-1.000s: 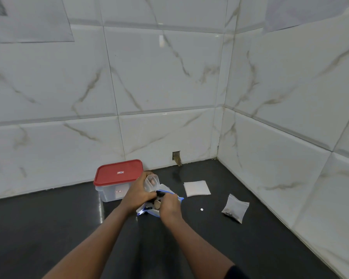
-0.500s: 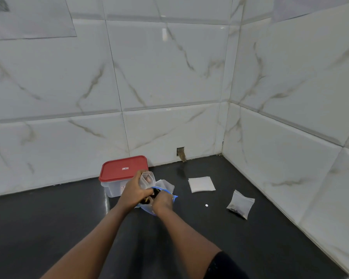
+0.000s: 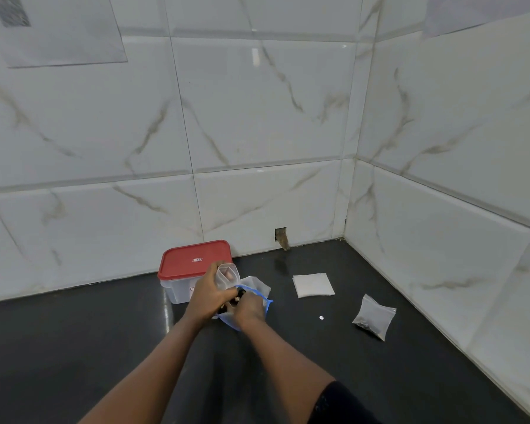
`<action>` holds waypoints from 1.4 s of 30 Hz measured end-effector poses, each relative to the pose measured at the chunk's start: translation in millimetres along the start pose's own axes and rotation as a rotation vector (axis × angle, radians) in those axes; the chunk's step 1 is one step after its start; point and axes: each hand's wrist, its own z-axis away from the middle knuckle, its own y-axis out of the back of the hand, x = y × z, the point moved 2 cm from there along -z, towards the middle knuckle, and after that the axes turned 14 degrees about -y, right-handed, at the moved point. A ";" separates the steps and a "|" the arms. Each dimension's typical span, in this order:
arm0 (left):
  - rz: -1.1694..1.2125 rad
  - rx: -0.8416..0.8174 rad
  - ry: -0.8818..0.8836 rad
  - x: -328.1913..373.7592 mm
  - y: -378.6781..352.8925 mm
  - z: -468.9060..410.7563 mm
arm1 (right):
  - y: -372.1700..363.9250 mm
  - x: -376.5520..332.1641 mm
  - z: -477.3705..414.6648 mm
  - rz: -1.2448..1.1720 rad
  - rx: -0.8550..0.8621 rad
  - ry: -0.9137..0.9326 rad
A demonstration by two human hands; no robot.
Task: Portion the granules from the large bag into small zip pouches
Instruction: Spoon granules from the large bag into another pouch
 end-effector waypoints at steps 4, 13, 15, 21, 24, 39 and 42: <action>0.037 0.026 0.013 -0.8 1.6 0.9 | -7.9 0.4 2.4 -0.029 -0.092 -0.050; 0.059 0.036 0.025 -0.6 2.5 3.0 | -2.5 -3.4 5.6 -0.075 0.019 -0.020; 0.090 0.058 0.037 -0.1 3.5 3.8 | -1.5 -4.1 3.0 -0.026 0.051 0.031; 0.113 0.072 0.050 -0.1 0.7 6.4 | -2.7 0.7 15.3 -0.216 0.027 0.004; 0.090 0.077 0.048 1.3 -4.8 5.7 | 1.6 1.1 20.9 -0.234 0.055 0.008; 0.081 0.188 0.111 13.2 -30.5 -2.5 | 72.3 -47.8 32.9 0.487 0.331 0.259; 0.087 0.172 0.123 13.5 -33.4 -5.2 | 88.4 -63.7 27.7 0.523 0.330 0.281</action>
